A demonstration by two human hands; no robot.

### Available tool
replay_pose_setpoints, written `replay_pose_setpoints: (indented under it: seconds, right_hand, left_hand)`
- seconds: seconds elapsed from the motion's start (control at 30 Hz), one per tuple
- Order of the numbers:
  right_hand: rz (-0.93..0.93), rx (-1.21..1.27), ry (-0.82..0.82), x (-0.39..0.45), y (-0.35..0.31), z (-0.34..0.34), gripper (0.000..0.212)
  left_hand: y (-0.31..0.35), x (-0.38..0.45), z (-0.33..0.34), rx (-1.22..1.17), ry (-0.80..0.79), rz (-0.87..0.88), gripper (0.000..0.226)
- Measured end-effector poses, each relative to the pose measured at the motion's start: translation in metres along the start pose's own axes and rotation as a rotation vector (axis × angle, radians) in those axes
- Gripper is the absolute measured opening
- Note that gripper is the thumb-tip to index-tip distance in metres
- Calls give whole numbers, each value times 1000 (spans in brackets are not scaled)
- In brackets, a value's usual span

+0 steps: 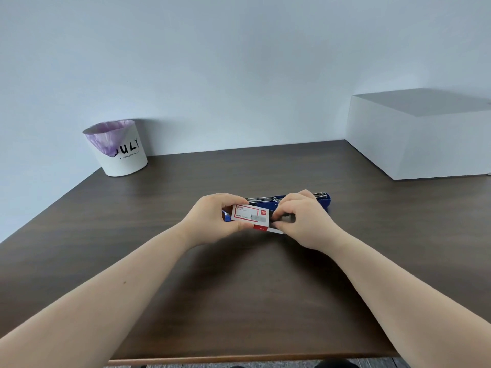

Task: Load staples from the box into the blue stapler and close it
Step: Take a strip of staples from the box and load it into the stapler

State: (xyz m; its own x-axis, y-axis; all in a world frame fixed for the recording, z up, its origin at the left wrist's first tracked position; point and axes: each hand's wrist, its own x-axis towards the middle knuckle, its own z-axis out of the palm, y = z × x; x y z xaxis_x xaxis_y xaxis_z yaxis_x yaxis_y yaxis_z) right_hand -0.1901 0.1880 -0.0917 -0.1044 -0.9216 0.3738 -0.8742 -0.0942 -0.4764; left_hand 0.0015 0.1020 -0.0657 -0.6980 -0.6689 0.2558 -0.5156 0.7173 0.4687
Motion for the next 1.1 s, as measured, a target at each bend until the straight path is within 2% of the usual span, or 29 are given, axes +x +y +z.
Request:
replay_pose_setpoints:
  seconds: [0.13, 0.2, 0.3, 0.37, 0.47, 0.57, 0.67, 0.77, 0.87, 1.0, 1.1]
  right_hand:
    - [-9, -21, 33, 2, 0, 5, 12]
    - [31, 60, 94, 2, -1, 0, 10]
    - [240, 462, 288, 3, 0, -12, 9]
    - [415, 758, 326, 5, 4, -18, 6]
    - [559, 942, 222, 4, 6, -18, 10]
    - [623, 986, 62, 3, 3, -16, 31]
    - [642, 1066, -71, 4, 2, -15, 23]
    - [658, 1193, -111, 5, 2, -12, 18]
    - [636, 1145, -111, 4, 0, -10, 23]
    - [614, 1008, -91, 2, -2, -9, 14]
    - [575, 903, -86, 2, -5, -6, 15]
  left_hand:
    - [0, 0, 1, -22, 6, -13, 44]
    - [-4, -1, 1, -49, 24, -48, 42]
    - [-15, -4, 1, -90, 60, -115, 43]
    - [-21, -7, 2, -124, 88, -144, 42]
    - [-22, -8, 0, -196, 145, -176, 37]
    - [-18, -7, -1, -244, 167, -184, 37]
    - [-17, -6, 1, -267, 150, -181, 38]
    - [-17, -4, 5, -267, 131, -175, 40]
    - [-16, -4, 9, -272, 121, -177, 40]
    - [-17, -3, 11, -224, 101, -185, 47]
    - [-16, -3, 12, -204, 75, -195, 50]
